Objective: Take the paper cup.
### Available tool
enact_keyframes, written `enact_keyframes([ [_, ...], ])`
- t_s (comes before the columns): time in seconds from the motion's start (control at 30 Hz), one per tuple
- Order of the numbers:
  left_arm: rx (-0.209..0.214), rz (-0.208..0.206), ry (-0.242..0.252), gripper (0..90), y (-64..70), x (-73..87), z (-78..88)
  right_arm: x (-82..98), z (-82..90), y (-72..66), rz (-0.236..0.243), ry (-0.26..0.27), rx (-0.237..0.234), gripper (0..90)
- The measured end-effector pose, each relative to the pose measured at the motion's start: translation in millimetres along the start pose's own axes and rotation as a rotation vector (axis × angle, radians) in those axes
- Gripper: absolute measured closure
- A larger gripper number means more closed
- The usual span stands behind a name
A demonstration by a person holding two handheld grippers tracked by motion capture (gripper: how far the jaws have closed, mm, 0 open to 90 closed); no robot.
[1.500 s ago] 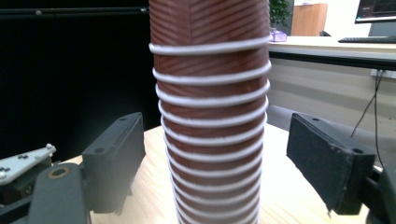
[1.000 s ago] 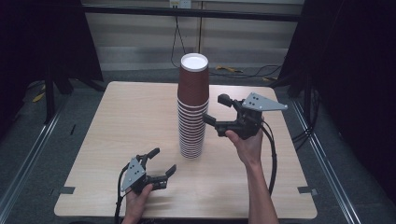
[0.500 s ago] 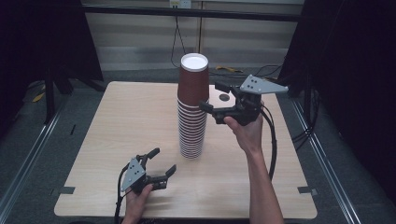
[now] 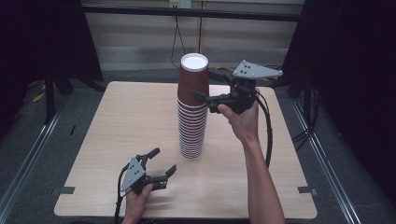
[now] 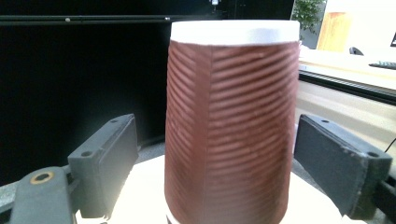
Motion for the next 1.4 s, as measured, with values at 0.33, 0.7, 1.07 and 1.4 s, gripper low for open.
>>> enact_keyframes([
  [0.33,0.002,-0.001,0.001,15.5,0.0,0.0,0.0,-8.4,-12.9,6.1,-0.005,-0.067,-0.014,13.0],
  [0.7,0.002,0.0,0.001,15.5,0.0,0.0,0.0,-14.3,-23.2,8.6,-0.018,-0.116,-0.015,13.1],
  [1.07,0.003,-0.002,-0.002,15.5,-0.2,0.1,0.4,-21.7,-32.7,8.9,-0.005,-0.183,-0.019,13.8],
  [1.4,0.002,-0.001,-0.001,15.5,0.0,0.1,0.3,-26.9,-34.8,8.9,0.0,-0.197,-0.001,20.2],
])
Point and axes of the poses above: each handheld gripper's, and its own axes: z roughly backward along the jaws, x roughly out of its underside, y roughly to its right, the point moved 6 cm from there along -z, roughly forward along the jaws, and after that the axes turned 1 degree about -x, right-handed, at the moved point
